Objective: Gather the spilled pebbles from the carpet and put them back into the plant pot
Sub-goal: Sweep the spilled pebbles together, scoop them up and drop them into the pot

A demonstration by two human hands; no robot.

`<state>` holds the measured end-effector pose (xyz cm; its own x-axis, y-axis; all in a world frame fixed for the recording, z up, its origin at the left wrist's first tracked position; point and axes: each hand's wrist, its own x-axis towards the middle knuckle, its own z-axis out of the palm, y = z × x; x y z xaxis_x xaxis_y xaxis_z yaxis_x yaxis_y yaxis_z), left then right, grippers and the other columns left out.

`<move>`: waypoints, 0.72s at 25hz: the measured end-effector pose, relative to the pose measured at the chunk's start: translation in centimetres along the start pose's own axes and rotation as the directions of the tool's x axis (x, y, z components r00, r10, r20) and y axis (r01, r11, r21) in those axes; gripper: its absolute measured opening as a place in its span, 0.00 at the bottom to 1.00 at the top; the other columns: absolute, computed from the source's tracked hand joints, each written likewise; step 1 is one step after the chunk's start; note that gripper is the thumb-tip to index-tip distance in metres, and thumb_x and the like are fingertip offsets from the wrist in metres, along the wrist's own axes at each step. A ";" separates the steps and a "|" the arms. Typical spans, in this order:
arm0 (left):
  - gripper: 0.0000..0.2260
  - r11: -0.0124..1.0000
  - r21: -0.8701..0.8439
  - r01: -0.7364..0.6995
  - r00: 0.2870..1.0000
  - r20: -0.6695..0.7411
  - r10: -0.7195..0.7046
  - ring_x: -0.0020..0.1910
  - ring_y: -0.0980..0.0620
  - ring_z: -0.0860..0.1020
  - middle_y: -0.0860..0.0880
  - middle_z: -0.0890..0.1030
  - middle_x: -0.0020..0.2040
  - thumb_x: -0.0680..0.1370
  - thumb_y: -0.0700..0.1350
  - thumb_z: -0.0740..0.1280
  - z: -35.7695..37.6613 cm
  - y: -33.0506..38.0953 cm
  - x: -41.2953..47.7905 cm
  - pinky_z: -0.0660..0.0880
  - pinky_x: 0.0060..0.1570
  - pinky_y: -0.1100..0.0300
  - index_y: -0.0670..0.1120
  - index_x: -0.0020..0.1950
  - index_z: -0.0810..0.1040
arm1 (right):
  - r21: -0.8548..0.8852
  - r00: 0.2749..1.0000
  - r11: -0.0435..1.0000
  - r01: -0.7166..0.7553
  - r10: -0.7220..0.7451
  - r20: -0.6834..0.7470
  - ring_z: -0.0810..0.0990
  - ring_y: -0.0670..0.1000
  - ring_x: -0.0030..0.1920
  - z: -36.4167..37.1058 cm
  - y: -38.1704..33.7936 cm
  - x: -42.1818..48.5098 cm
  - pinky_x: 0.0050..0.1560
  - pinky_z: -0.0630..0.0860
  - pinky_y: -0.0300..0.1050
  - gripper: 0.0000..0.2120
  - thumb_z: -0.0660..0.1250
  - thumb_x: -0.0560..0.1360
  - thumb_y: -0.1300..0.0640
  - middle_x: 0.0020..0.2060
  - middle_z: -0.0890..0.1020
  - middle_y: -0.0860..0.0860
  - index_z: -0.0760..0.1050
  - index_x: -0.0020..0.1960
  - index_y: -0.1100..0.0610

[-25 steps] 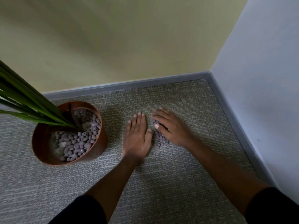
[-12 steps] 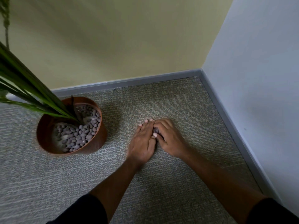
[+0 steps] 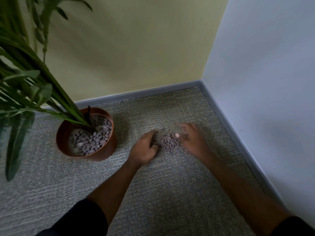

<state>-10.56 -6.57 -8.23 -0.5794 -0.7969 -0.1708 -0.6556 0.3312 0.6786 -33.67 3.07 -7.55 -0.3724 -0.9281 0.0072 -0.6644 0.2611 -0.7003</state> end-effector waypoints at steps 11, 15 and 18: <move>0.24 0.993 0.113 -0.026 0.993 0.121 0.012 0.58 0.46 0.78 0.44 0.76 0.57 0.72 0.42 0.77 -0.1 0.4 0.4 0.77 0.57 0.60 0.47 0.68 0.81 | -0.162 0.931 0.962 -0.220 0.257 0.258 0.73 0.60 0.70 1.2 -1.1 -1.1 0.67 0.76 0.53 0.50 0.90 0.58 0.55 0.70 0.68 0.59 0.71 0.75 0.60; 0.11 0.993 -0.001 -0.115 0.992 0.046 0.115 0.45 0.43 0.83 0.41 0.85 0.43 0.70 0.34 0.73 0.6 1.4 0.4 0.78 0.45 0.58 0.39 0.52 0.86 | -0.140 0.948 0.975 -0.170 0.201 0.248 0.73 0.60 0.70 1.9 -2.0 -0.8 0.70 0.77 0.54 0.44 0.88 0.61 0.57 0.68 0.68 0.58 0.74 0.73 0.58; 0.09 0.989 -0.073 -0.126 0.992 -0.007 0.126 0.40 0.47 0.81 0.44 0.84 0.41 0.70 0.31 0.72 0.9 1.9 -0.1 0.75 0.42 0.59 0.39 0.48 0.86 | -0.130 0.957 0.985 -0.110 0.140 0.255 0.74 0.57 0.68 3.2 -3.4 -0.9 0.70 0.78 0.54 0.40 0.86 0.66 0.59 0.68 0.68 0.58 0.74 0.75 0.58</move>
<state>-12.21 -5.45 -7.59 -0.6538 -0.7525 -0.0792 -0.5403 0.3910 0.7451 -29.02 2.20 -7.42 -0.2845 -0.9190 -0.2730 -0.6979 0.3937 -0.5983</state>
